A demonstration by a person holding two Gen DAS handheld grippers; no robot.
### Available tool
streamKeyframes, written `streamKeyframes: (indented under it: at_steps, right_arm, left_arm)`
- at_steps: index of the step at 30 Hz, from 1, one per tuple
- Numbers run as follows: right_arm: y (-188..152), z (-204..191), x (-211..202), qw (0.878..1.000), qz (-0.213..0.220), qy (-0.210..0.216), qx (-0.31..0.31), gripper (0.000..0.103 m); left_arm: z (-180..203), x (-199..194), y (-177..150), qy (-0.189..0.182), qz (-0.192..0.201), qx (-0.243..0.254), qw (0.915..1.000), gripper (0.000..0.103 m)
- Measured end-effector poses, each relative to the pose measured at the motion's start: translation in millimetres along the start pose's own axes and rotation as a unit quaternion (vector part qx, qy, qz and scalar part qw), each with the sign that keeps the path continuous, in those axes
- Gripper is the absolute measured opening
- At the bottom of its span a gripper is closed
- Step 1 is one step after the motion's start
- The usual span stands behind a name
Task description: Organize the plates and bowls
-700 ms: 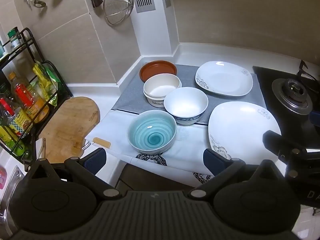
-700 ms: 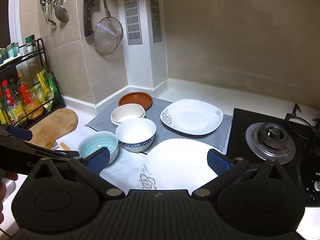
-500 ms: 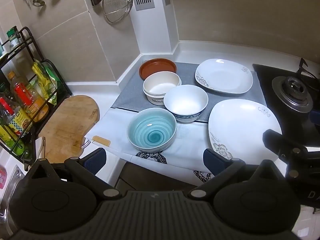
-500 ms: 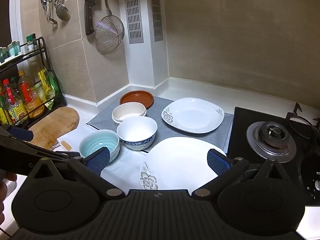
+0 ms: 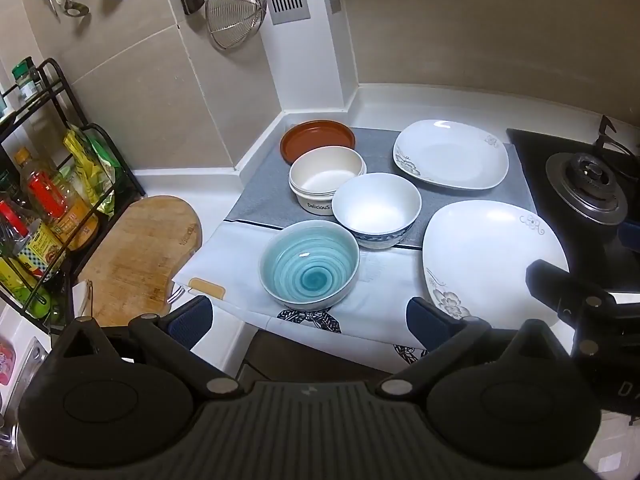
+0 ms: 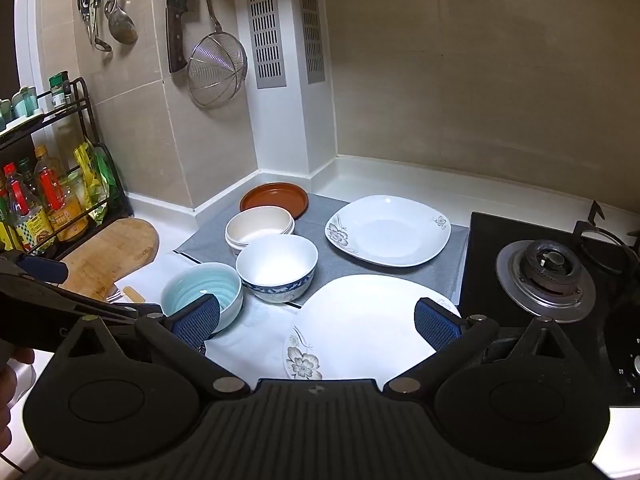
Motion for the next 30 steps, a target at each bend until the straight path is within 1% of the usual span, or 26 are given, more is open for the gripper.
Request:
streamKeyframes:
  at_steps: [30]
  right_arm:
    - [0.5,3.0,-2.4,1.000,0.002,0.002,0.000,0.103]
  left_arm:
    - [6.2,-3.9,3.1,0.002,0.008,0.009,0.9999,0.103]
Point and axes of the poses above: each gripper's, at about its wrist camera, not at the fingertips, and x roughly the way its jaws point, z to its right, y to its top, the point moved 6 cm from there along x, roughly the way its jaws point, and after that the axes turned 1 degree about z, right-handed, at the moved point
